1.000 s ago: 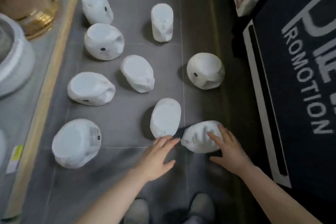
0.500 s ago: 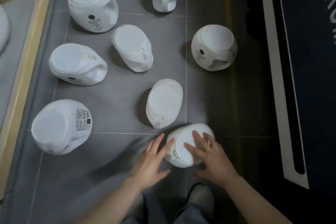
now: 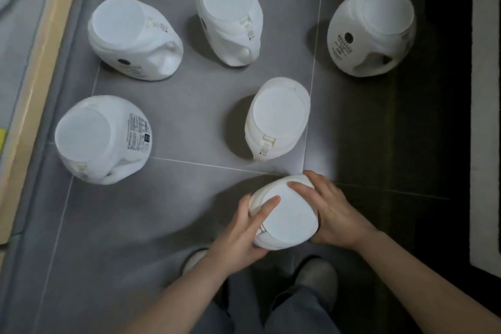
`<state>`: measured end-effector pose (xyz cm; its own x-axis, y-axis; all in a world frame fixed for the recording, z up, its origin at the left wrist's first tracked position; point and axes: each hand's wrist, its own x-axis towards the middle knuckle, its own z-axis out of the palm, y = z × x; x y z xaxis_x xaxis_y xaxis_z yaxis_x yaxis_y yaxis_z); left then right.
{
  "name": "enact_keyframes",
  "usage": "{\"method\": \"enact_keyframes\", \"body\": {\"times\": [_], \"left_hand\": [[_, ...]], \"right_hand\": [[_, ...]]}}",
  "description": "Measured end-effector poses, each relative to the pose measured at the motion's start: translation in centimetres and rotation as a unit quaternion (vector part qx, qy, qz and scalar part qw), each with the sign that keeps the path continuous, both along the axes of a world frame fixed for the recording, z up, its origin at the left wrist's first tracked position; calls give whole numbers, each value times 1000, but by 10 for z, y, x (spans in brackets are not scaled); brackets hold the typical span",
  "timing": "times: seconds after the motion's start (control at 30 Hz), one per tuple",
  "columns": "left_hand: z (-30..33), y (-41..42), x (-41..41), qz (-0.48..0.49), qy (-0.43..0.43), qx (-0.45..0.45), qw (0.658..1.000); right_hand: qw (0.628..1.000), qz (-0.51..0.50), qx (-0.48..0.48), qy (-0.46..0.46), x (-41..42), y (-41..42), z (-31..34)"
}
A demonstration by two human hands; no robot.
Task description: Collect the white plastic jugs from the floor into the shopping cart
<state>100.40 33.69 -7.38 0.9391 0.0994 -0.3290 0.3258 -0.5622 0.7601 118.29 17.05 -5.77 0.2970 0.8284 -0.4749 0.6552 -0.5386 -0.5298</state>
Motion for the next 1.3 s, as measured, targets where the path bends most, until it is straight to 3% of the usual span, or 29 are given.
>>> {"method": "enact_keyframes", "body": {"times": [0.2, 0.37, 0.7, 0.87, 1.13, 1.3], "left_hand": [[52, 46, 9, -15, 91, -77, 993], [145, 88, 21, -13, 140, -86, 986], [428, 160, 38, 71, 64, -12, 995], [537, 191, 26, 126, 17, 27, 991], [649, 191, -24, 260, -53, -3, 964], [674, 157, -71, 414, -87, -4, 906]], "right_hand": [[971, -132, 43, 192, -9, 14, 25], [939, -202, 37, 277, -18, 42, 105], [963, -136, 86, 215, 13, 139, 377], [969, -86, 137, 187, 17, 182, 491], [951, -67, 190, 233, -6, 223, 593], [919, -86, 214, 319, -50, 230, 636]]}}
